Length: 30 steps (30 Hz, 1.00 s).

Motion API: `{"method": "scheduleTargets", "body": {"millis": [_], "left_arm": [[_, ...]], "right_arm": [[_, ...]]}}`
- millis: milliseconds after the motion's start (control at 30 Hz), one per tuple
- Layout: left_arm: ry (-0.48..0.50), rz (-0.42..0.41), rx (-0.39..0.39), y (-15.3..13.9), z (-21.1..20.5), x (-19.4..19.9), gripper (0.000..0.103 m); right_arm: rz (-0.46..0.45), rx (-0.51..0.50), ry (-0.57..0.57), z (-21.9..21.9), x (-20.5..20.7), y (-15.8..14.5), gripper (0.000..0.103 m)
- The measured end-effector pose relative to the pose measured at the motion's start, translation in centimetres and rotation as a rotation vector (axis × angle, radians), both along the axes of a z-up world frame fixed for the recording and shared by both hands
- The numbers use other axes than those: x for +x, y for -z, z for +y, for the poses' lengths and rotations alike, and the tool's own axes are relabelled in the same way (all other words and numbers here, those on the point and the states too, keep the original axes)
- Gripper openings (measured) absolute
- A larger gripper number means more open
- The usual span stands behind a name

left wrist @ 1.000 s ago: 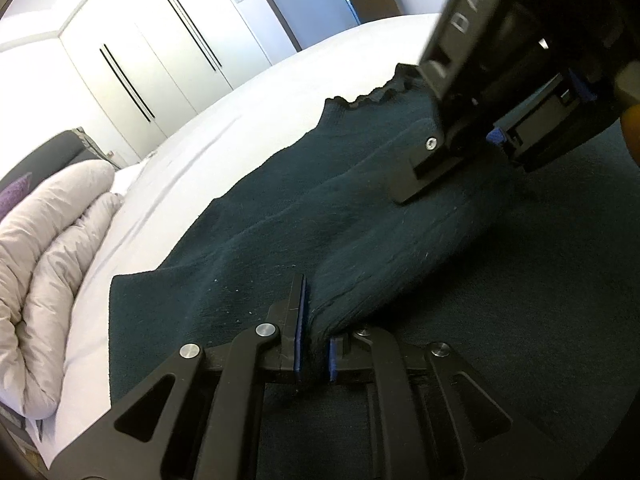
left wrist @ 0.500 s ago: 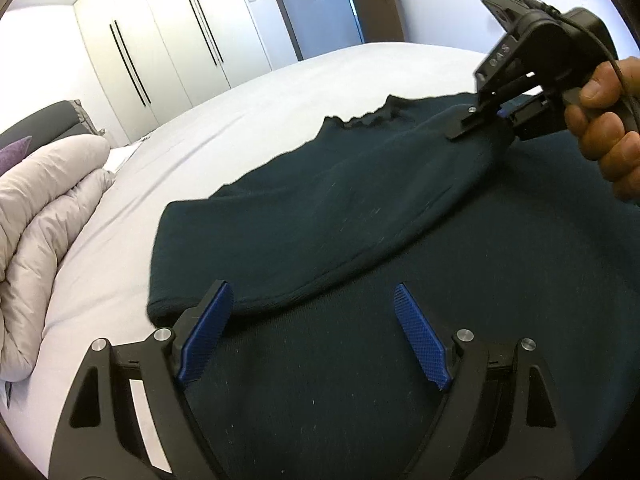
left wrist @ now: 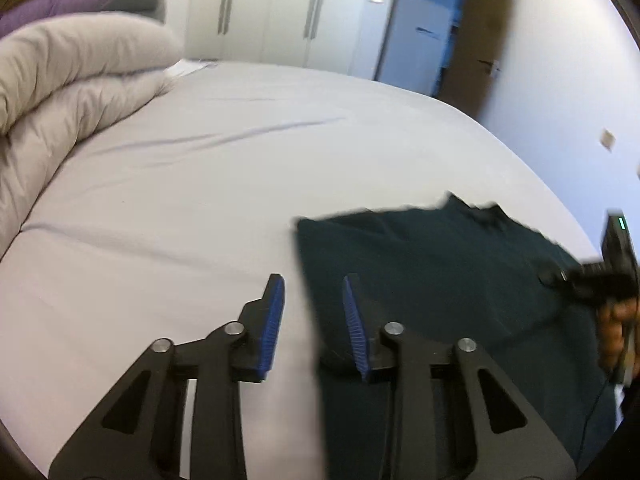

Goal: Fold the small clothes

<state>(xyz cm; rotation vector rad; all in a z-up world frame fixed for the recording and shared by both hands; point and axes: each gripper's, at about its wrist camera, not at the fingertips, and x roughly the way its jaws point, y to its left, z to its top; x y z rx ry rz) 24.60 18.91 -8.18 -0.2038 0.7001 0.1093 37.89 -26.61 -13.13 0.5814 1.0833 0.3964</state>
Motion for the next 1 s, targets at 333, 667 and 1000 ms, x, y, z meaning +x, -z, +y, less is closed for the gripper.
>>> {"method": "scheduleTargets", "body": {"millis": [333, 667, 1000], "left_arm": [[0.129, 0.118, 0.085, 1.6, -0.6, 7.3, 0.015], [0.176, 0.180, 0.335, 6.6, -4.4, 9.2, 0.015], [0.200, 0.169, 0.323, 5.9, -4.1, 7.9, 0.016]], "right_arm": [[0.014, -0.009, 0.013, -0.2, 1.0, 0.5, 0.009], [0.013, 0.015, 0.009, -0.7, 0.5, 0.8, 0.007], [0.034, -0.031, 0.063, -0.9, -1.0, -0.3, 0.009]]}}
